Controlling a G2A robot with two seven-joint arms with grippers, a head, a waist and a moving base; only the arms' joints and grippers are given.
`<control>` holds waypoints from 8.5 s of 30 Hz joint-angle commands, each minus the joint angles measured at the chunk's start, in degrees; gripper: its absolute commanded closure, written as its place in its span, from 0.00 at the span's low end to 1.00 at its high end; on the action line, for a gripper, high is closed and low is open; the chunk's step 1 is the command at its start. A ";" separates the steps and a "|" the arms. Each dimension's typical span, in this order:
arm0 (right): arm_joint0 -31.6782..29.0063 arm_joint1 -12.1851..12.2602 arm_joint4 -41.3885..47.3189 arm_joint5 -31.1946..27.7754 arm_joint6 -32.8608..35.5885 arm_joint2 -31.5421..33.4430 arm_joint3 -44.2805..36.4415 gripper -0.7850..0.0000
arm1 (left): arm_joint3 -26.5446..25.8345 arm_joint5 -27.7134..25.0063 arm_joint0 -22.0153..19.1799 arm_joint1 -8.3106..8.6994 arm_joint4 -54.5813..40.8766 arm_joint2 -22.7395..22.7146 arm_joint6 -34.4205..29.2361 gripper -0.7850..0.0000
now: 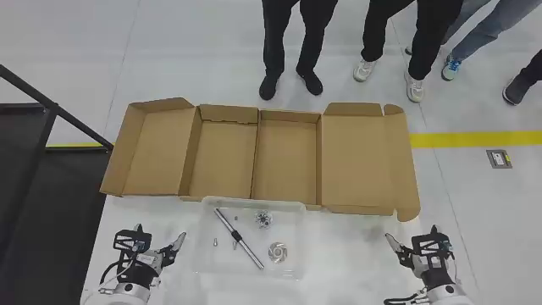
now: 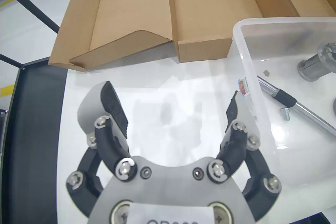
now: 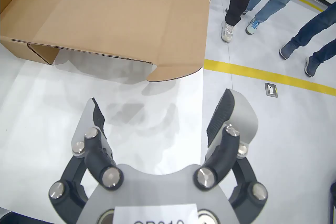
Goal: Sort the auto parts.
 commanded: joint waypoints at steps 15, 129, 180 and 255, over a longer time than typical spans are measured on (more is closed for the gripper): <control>-1.03 0.68 -15.32 -14.06 -11.07 -3.81 -15.05 0.00 | -3.33 -3.54 7.46 -0.41 -8.24 -6.90 11.44 0.00; 40.80 -21.92 -1.20 25.84 36.15 -51.54 22.87 0.00 | 2.22 -1.78 4.65 -2.04 -20.36 -11.87 7.55 0.00; 26.72 -20.65 -0.90 1.87 22.23 -37.04 8.17 1.00 | 2.22 -1.78 4.65 -2.04 -20.36 -11.87 7.55 0.00; 39.47 -19.51 11.90 4.66 -1.09 -32.61 18.10 1.00 | 2.22 -1.78 4.65 -2.04 -20.36 -11.87 7.55 0.00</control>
